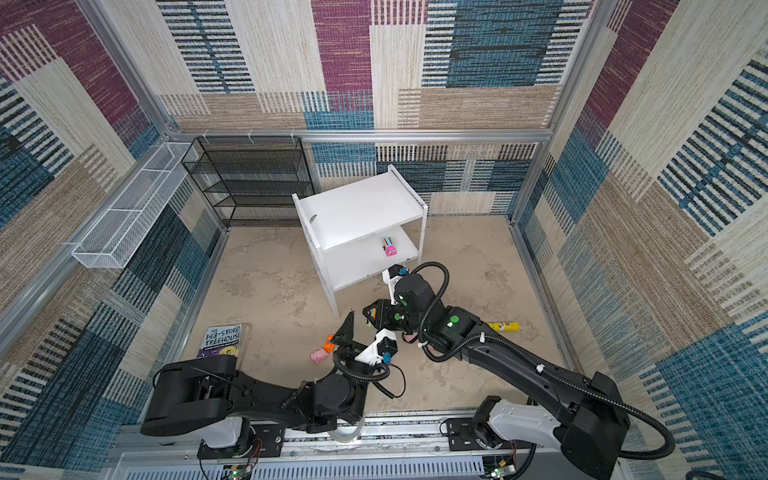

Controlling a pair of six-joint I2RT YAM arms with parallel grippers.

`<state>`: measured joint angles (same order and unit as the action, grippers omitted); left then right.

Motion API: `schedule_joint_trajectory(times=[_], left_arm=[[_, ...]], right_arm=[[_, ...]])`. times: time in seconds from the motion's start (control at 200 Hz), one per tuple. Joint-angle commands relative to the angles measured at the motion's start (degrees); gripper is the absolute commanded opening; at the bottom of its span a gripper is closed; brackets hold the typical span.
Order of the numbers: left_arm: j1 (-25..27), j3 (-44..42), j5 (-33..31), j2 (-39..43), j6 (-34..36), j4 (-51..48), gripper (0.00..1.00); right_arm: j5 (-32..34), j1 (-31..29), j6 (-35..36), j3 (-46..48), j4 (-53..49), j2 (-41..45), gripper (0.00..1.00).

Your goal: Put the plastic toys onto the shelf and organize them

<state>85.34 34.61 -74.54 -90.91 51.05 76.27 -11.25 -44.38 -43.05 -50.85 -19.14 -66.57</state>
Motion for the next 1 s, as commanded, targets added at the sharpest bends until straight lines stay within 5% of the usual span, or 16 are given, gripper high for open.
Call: schedule_joint_trajectory(times=[0.0,0.135,0.215,0.265,0.295,0.391,0.636,0.997], left_arm=[[1.6,-3.2,-2.9,5.3,2.5,4.2,0.94],[3.9,-6.1,-3.4,17.1,-2.8,-12.3,0.99],[4.1,-3.2,1.0,28.3,-23.3,-47.7,0.99],[1.9,1.3,12.7,35.8,-43.0,-75.4,0.99],[-0.9,2.5,18.6,39.8,-49.7,-82.3,0.99],[-4.1,0.0,25.5,49.0,-50.9,-82.4,0.99],[-4.5,4.3,20.2,51.5,-46.5,-92.2,0.99],[-4.6,1.7,20.1,57.8,-46.4,-90.4,0.99]], right_arm=[[0.4,2.7,4.1,1.8,-0.9,-0.6,0.21],[3.0,6.6,10.5,3.0,-3.0,-3.9,0.21],[6.1,6.9,14.0,2.9,-3.6,-7.3,0.21],[7.0,6.9,15.8,3.0,-3.3,-9.3,0.21],[7.7,7.0,16.6,3.1,-2.9,-10.4,0.21],[9.4,7.0,18.7,3.7,-1.0,-14.1,0.20],[9.6,6.9,22.8,1.5,3.1,-24.4,0.24],[10.1,6.9,23.6,0.4,3.8,-29.1,0.38]])
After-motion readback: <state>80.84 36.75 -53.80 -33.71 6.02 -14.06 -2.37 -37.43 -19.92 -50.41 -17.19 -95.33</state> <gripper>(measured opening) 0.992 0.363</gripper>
